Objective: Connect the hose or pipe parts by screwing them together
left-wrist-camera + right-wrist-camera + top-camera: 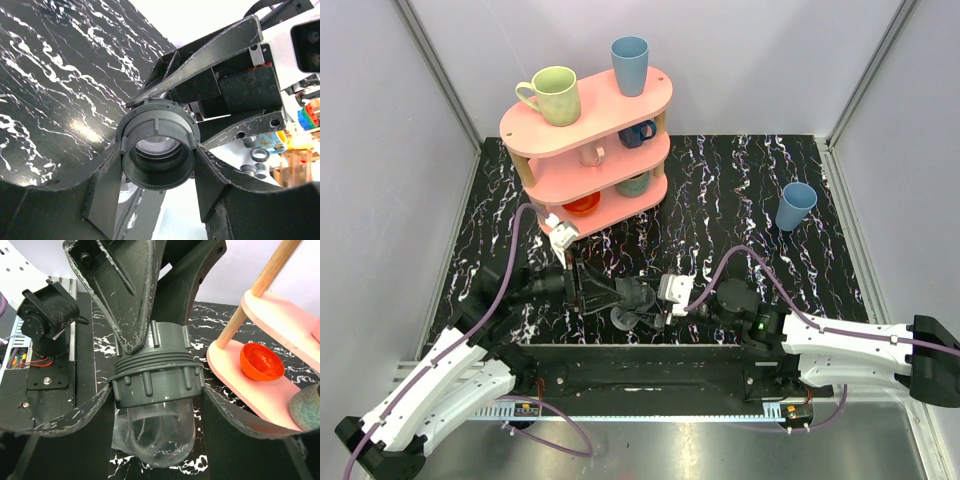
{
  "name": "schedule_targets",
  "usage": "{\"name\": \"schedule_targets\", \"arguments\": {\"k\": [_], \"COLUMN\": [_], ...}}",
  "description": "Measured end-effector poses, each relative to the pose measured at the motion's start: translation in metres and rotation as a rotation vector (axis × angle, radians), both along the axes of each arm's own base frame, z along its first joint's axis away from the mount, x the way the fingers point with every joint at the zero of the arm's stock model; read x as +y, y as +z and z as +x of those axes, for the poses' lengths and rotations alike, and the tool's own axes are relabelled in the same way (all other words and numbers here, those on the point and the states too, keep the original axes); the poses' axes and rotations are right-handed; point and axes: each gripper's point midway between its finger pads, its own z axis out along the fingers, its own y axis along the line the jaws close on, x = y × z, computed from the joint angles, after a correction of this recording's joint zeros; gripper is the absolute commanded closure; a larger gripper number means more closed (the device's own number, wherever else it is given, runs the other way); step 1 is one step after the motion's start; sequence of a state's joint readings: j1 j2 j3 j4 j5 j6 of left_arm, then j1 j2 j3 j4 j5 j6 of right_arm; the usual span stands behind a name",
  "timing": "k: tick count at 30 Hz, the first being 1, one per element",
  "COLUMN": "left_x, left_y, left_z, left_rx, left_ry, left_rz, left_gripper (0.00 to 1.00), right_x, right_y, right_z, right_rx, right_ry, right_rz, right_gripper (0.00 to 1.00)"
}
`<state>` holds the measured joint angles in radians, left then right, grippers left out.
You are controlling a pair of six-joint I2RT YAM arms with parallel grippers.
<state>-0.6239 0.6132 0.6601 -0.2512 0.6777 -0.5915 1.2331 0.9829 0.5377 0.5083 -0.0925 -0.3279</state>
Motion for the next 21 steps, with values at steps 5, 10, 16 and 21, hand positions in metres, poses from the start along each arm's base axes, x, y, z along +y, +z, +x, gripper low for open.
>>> {"name": "schedule_targets", "arguments": {"k": [5, 10, 16, 21], "left_x": [0.000, 0.001, 0.000, 0.000], "left_y": [0.000, -0.014, -0.022, -0.028], "left_z": [-0.002, -0.008, -0.015, -0.015], "left_rx": [-0.130, -0.235, -0.408, -0.523], "left_ry": [-0.045, -0.110, -0.208, -0.264], "left_rz": [-0.005, 0.005, 0.022, 0.045], "left_gripper": [1.00, 1.00, 1.00, 1.00], "right_x": [0.001, 0.001, 0.001, 0.001], "right_y": [-0.001, -0.013, -0.022, -0.029], "right_z": [-0.002, -0.008, -0.016, -0.014], "right_rx": [0.037, 0.109, 0.184, 0.239], "right_ry": [0.008, 0.032, 0.059, 0.076], "right_rz": [-0.025, -0.093, -0.178, -0.227], "right_gripper": [1.00, 1.00, 1.00, 1.00]}}
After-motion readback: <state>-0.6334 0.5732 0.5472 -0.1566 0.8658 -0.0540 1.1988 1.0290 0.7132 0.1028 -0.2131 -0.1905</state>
